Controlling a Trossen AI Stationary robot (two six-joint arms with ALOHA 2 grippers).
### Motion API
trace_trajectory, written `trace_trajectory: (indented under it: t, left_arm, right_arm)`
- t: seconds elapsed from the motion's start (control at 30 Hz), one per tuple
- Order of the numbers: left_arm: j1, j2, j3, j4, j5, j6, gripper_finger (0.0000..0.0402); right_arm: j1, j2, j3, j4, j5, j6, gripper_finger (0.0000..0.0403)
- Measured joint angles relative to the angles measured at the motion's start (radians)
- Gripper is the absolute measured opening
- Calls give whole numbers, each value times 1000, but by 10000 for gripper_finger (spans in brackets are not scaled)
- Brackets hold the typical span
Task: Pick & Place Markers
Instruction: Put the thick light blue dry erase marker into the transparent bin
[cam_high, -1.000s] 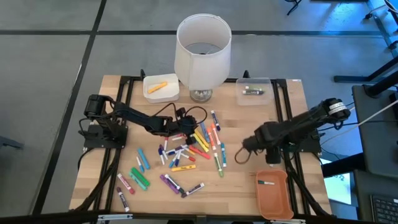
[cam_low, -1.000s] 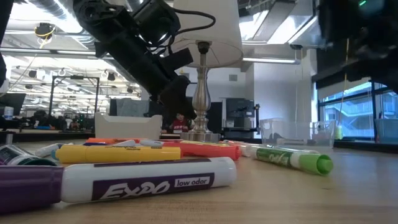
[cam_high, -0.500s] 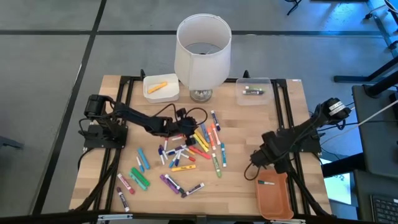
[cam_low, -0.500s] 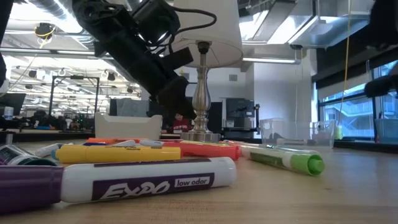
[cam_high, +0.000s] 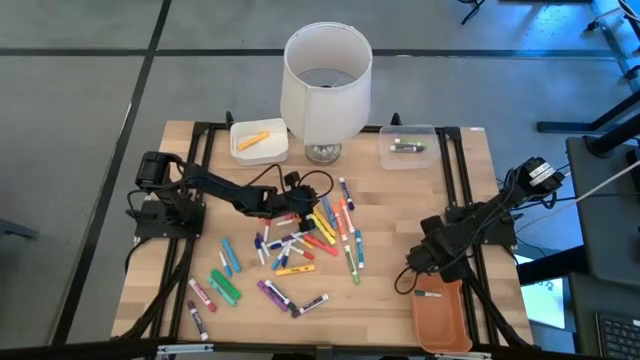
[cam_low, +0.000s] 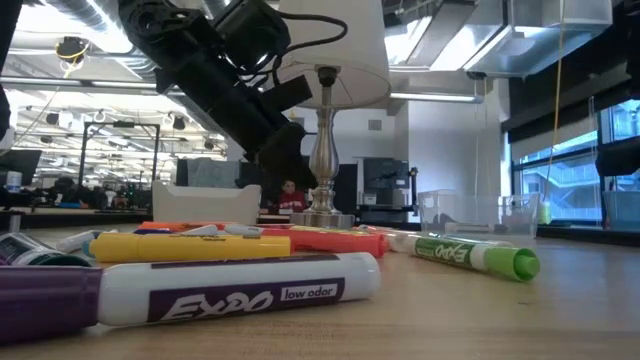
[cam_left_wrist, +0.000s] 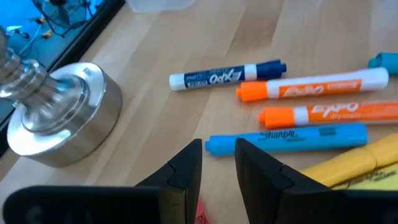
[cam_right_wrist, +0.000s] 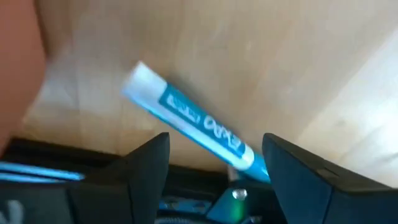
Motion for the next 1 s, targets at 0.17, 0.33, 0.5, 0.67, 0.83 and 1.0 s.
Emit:
trace_trajectory:
  t: [0.17, 0.33, 0.5, 0.67, 0.83, 1.0]
  left_arm:
    - [0, 0, 0, 2, 0, 0, 92]
    - [0, 0, 0, 1, 0, 0, 91]
    - [0, 0, 0, 2, 0, 10, 89]
    - [0, 0, 0, 28, 0, 26, 88]
    - [0, 0, 0, 51, 0, 36, 88]
    - [0, 0, 0, 50, 0, 36, 88]
  right_arm:
    - [0, 0, 0, 32, 17, 0, 257]
    - [0, 34, -12, 31, 14, 11, 249]
    - [-4, 104, -7, 31, 15, 13, 221]
    - [-24, 124, 18, 32, 16, 7, 178]
    - [-39, 124, 51, 29, 17, 1, 133]
    - [-54, 124, 91, 23, 19, -3, 105]
